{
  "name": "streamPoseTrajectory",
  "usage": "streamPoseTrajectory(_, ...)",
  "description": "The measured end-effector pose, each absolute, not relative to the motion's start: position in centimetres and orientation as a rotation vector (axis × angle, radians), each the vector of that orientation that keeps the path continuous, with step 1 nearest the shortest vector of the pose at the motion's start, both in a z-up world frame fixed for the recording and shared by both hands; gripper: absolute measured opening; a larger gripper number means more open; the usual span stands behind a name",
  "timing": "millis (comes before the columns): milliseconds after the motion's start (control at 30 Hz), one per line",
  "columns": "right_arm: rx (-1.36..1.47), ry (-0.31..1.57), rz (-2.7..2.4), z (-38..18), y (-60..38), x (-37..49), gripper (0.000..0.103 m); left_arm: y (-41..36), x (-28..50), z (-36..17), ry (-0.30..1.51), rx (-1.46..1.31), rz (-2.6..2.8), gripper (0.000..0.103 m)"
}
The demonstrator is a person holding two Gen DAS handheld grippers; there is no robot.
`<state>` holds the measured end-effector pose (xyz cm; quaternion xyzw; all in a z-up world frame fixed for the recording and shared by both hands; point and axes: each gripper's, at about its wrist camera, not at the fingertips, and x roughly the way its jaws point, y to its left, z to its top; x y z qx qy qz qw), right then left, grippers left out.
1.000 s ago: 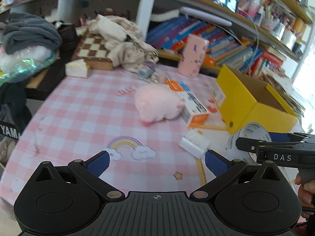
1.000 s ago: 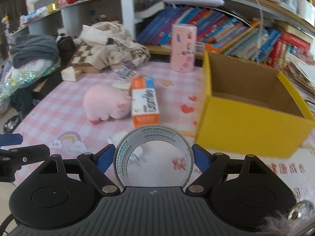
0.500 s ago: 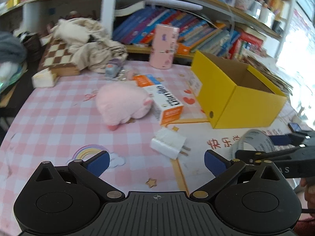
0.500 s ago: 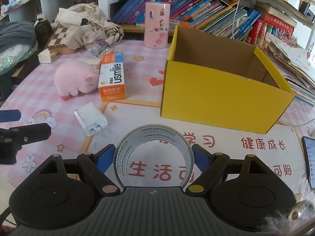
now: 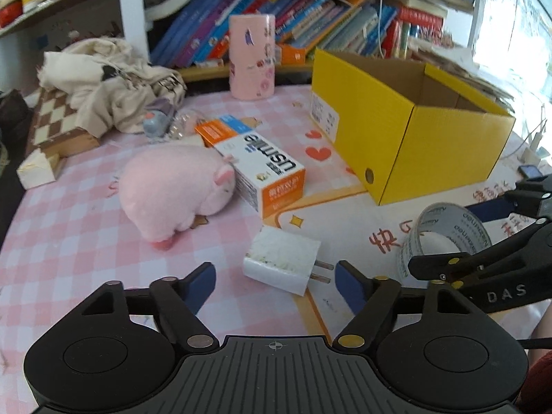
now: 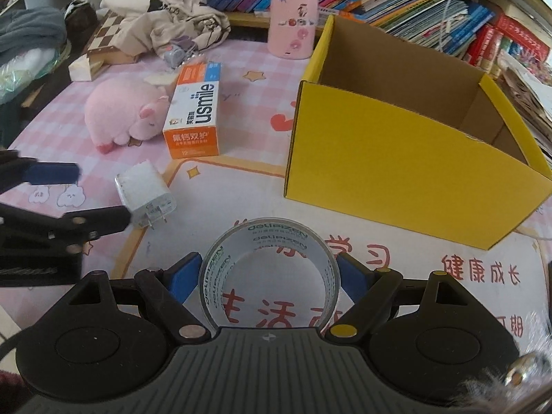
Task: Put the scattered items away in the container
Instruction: 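Grasp the white charger with the left tool while the right tool holds the tape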
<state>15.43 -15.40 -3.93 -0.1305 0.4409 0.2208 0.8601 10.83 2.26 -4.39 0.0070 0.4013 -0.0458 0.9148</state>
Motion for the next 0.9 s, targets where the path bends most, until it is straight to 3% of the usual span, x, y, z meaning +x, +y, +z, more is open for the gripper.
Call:
streamPoseTrajectory(67, -0.286, 0.927, 0.478, -4.1, -15.4, 15.6, 0.083, 2.3, 11.5, -4.8, 0.834, 0.013, -0.093, 0.07)
streamPoseTrajectory(467, -0.315, 0.947, 0.527, -4.7, -15.7, 16.1, 0.083, 1.8, 13.6, -6.0, 0.854, 0.012, -0.098, 0.069)
streamPoseTrajectory(533, -0.319, 0.945, 0.534, -4.7, -15.7, 16.1, 0.083, 1.7, 13.9, -6.1, 0.861, 0.006, -0.103, 0.062)
streamPoseTrajectory(900, -0.337, 0.941, 0.562, -4.7, -15.7, 16.1, 0.084, 2.3, 14.3, -6.2, 0.873, -0.066, -0.102, 0.061)
